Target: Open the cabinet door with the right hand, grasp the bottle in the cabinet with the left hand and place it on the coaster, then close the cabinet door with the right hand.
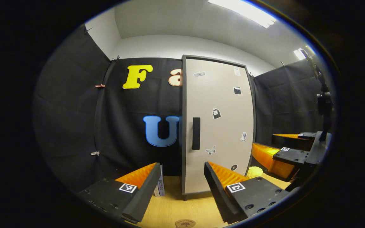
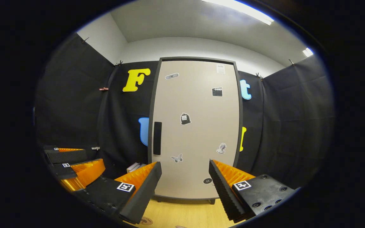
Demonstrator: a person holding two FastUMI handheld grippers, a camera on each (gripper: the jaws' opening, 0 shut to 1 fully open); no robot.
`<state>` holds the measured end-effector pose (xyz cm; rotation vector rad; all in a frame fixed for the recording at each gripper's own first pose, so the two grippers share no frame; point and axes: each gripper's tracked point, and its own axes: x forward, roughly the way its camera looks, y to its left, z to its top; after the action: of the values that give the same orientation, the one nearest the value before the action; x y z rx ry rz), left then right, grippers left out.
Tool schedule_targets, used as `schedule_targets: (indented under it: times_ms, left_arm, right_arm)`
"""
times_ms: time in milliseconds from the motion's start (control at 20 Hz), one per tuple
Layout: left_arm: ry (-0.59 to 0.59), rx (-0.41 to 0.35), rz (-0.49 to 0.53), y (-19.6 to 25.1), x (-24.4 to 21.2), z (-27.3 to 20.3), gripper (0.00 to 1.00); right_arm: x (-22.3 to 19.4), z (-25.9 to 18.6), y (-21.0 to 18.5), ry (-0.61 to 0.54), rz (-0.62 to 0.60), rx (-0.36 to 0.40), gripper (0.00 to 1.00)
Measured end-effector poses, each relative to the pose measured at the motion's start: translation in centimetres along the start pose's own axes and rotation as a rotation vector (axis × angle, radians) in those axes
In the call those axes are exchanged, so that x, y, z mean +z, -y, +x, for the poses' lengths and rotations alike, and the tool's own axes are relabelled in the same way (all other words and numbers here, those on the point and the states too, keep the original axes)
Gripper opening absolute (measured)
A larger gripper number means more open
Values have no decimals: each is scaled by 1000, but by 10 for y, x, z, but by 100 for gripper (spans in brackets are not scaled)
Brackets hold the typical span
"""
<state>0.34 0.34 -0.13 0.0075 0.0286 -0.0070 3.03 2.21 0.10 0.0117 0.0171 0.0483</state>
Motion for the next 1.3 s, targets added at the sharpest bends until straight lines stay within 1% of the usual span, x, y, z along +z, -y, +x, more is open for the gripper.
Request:
schedule_targets:
  times_ms: [100,350,500,650,800,950,1050,1150,1200,1250,1300]
  left_arm:
    - [6,35,8,-6,1,4,89]
    - [22,119,-33,-23,6,8,90]
    - [31,161,-48,-37,7,9,90]
    - [18,203,-49,-55,3,8,90]
    - [4,257,-46,-79,-2,3,90]
    - [-8,310,-48,-102,-6,-1,92]
    - [-17,360,-47,-121,-10,-8,93]
    - [-22,402,-49,-136,-12,-12,94]
    - [-25,416,-50,-142,-13,-14,94]
    - [-26,428,-48,-147,-13,-15,93]
    - [-28,438,-43,-151,-14,-16,93]
  right_arm:
    - [0,13,-6,7,-5,29,97]
    - [-4,60,-42,11,27,142,97]
    - [-5,97,-60,34,12,162,97]
    - [-7,132,-81,47,27,181,97]
    - [-11,164,-93,44,52,165,97]
    - [-16,192,-94,41,64,116,96]
    - [-20,206,-96,39,72,103,94]
    - [-22,218,-97,43,82,89,94]
    - [-24,223,-95,42,82,66,94]
    - [-26,228,-93,41,82,47,90]
    - [-27,231,-90,37,79,22,83]
